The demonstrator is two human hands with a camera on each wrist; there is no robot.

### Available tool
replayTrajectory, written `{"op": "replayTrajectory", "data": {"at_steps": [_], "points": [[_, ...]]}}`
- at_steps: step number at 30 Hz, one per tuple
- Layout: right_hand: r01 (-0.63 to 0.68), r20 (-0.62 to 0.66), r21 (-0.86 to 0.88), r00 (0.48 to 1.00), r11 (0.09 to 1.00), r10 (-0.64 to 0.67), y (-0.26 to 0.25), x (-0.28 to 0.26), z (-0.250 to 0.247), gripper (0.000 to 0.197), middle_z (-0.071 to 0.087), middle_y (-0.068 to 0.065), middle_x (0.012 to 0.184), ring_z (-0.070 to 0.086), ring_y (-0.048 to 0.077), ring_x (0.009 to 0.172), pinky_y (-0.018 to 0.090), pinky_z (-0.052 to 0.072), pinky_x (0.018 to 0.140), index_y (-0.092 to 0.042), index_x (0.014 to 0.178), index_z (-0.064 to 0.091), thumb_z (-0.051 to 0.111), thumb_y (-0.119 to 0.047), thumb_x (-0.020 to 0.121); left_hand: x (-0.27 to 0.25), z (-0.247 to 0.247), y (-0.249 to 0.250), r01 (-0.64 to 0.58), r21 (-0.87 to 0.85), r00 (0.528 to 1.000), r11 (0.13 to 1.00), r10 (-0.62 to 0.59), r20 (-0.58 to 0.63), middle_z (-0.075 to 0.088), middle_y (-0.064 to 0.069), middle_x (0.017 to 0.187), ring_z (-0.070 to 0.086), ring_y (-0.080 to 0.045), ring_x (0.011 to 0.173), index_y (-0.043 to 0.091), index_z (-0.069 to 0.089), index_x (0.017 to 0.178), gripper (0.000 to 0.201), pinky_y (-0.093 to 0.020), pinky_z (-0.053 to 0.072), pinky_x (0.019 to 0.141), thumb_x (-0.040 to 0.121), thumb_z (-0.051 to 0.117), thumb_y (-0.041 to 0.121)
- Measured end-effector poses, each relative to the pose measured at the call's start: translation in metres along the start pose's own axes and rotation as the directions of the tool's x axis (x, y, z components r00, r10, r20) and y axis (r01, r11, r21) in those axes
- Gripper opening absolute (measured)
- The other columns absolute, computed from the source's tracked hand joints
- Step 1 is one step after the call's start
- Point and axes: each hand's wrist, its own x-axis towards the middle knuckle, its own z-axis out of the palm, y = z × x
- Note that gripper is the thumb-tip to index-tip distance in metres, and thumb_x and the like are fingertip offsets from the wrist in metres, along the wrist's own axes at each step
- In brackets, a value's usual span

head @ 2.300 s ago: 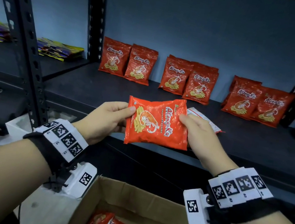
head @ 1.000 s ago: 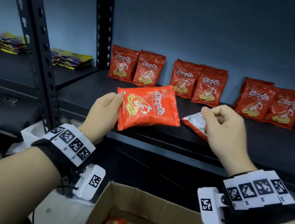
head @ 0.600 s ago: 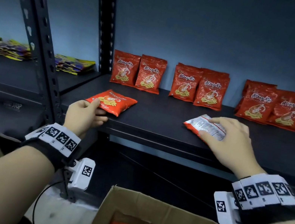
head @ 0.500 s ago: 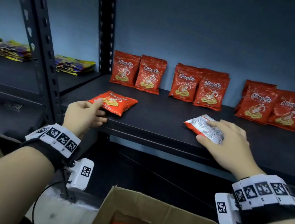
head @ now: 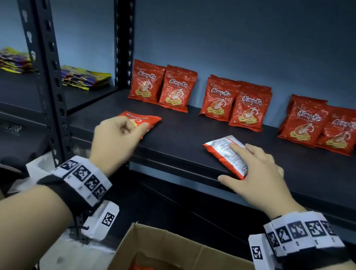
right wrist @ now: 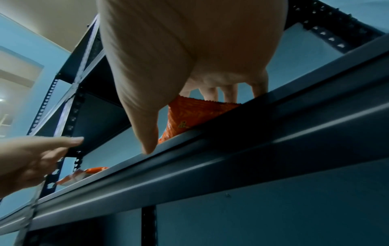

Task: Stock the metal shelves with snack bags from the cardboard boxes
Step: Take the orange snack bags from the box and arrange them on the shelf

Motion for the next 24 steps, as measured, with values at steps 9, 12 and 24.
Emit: {"op": "replayTrajectory", "data": {"at_steps": [9,12,24], "points": [[0.222,-0.039,0.165,0.975,0.961,-0.218,-0.042,-0.015,0.007,0.056,0.048,-0.019,0.142,0.043,0.012,0.128,0.045,0.030,0.113,-0.049,0.152,0.038,0.057,-0.048,0.099,-0.033,0.018,0.015,-0.194,-0.003,0.907,0.981,0.181,0.381,0.063,0.003,0.064,0.059,-0.008,0.058,0.029,0.064,0.090,0.019,-0.022,0.048,0.061,0.086,0.080,0.038],[0.309,-0.071,0.336,0.950,0.890,-0.303,-0.050,-0.019,0.002,0.052,0.059,-0.022,0.124,0.055,0.003,0.114,0.039,0.045,0.104,-0.050,0.145,0.049,0.063,-0.048,0.095,-0.035,0.017,0.019,-0.169,-0.120,0.841,0.978,0.207,0.499,0.067,0.002,0.081,0.064,-0.015,0.070,0.040,0.054,0.133,0.049,-0.032,0.056,0.072,0.090,0.076,0.032],[0.181,-0.242,0.748,0.970,0.638,0.008,-0.056,-0.021,-0.005,0.043,0.074,-0.005,0.082,0.070,0.000,0.074,0.012,0.050,0.062,-0.018,0.090,0.064,0.065,-0.060,0.080,-0.039,0.012,0.046,-0.068,-0.276,0.805,0.959,0.216,0.553,0.065,0.010,0.079,0.062,-0.008,0.073,0.019,0.064,0.099,0.021,-0.028,0.054,0.070,0.103,0.056,0.037]]}}
